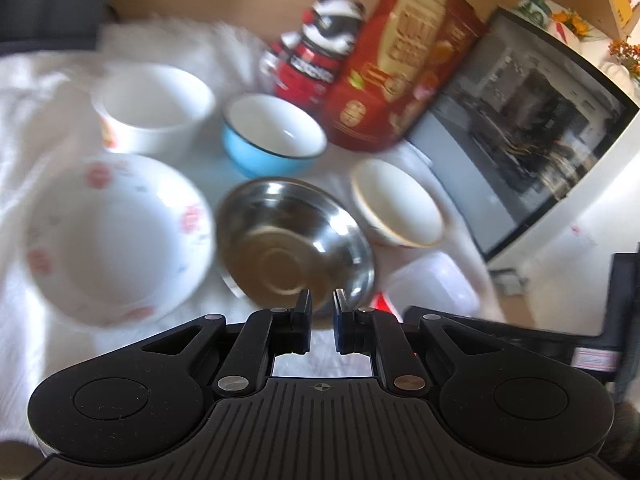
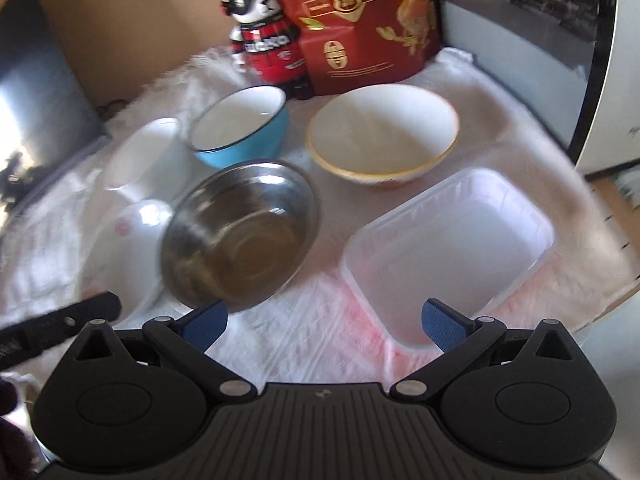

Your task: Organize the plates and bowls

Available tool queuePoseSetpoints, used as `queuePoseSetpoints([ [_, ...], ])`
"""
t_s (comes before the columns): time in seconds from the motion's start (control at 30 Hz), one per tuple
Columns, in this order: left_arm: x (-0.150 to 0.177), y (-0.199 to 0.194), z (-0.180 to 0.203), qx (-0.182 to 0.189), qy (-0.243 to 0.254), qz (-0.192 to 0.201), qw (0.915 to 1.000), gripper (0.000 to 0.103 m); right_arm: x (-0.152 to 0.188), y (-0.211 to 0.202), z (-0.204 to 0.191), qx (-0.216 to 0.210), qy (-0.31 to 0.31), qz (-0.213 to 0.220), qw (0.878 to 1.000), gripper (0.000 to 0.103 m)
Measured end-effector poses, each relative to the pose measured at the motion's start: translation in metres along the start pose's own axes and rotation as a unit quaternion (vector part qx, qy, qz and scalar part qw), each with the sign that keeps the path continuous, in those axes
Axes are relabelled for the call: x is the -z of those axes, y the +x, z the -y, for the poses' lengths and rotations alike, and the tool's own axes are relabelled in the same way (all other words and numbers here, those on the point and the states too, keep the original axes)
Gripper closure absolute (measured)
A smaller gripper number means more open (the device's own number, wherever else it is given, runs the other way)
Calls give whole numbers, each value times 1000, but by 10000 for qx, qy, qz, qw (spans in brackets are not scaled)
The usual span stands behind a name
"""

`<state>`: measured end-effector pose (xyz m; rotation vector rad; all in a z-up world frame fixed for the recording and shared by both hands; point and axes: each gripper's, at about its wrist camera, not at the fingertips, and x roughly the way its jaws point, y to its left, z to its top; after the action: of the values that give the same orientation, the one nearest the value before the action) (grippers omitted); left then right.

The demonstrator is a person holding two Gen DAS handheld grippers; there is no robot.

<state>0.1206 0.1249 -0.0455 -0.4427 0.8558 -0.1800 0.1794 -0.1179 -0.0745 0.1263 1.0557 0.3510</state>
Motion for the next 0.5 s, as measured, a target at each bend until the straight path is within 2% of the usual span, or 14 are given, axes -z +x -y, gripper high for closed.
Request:
queuePoseSetpoints([
  [0.13,-20,23,13,211,750,-277,9966,91,-14,7,-5,813,-112,61,9966,0],
  [0.2,-24,37,22,458,1012,-413,9930,91,-18,6,6,961,165,64,9952,0],
  [0.3,-34,62,43,971,1201,-699,9855,91,-19,8,37,969,738,-173,9924,0],
  [0.33,-37,69,49,1020,1229,-737,9844,91,-18,8,48,1012,856,-180,9910,0],
  [0.43,-42,95,71,969,1397,-751,9826,91,-15,9,71,1236,752,-83,9894,0],
  [0.5,-44,110,83,716,1449,-783,9837,91,-11,11,85,1137,434,74,9925,0],
])
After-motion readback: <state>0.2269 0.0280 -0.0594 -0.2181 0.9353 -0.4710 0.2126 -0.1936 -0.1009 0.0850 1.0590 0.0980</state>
